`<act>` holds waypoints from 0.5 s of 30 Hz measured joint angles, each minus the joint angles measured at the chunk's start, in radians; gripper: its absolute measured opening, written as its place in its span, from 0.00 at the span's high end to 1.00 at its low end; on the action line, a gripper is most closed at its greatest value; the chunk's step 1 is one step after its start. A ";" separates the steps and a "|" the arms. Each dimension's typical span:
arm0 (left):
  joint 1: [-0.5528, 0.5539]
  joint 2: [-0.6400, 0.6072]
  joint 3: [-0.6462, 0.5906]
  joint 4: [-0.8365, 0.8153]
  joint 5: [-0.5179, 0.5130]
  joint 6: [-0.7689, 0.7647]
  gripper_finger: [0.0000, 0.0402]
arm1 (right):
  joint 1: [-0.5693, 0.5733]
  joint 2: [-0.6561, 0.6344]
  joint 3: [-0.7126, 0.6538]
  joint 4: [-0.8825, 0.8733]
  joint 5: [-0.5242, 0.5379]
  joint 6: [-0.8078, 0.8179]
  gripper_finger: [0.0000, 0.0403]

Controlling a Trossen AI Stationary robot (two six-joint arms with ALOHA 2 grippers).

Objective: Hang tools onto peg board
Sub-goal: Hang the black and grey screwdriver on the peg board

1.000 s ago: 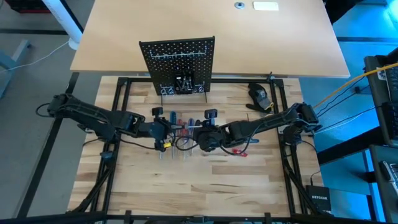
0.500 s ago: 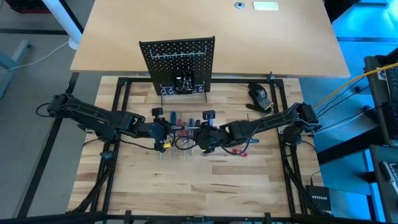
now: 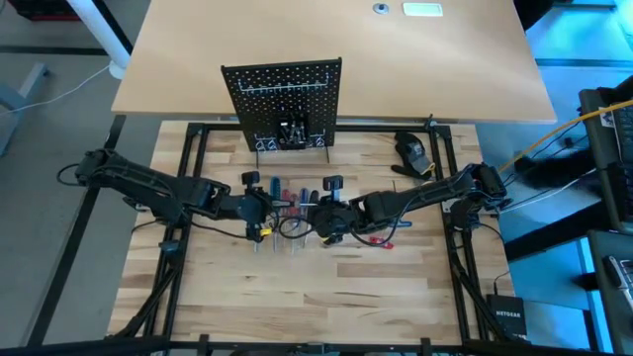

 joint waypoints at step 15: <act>-0.008 -0.149 0.025 -0.012 -0.009 -0.073 0.49 | 0.002 -0.065 0.000 -0.134 0.042 0.143 0.96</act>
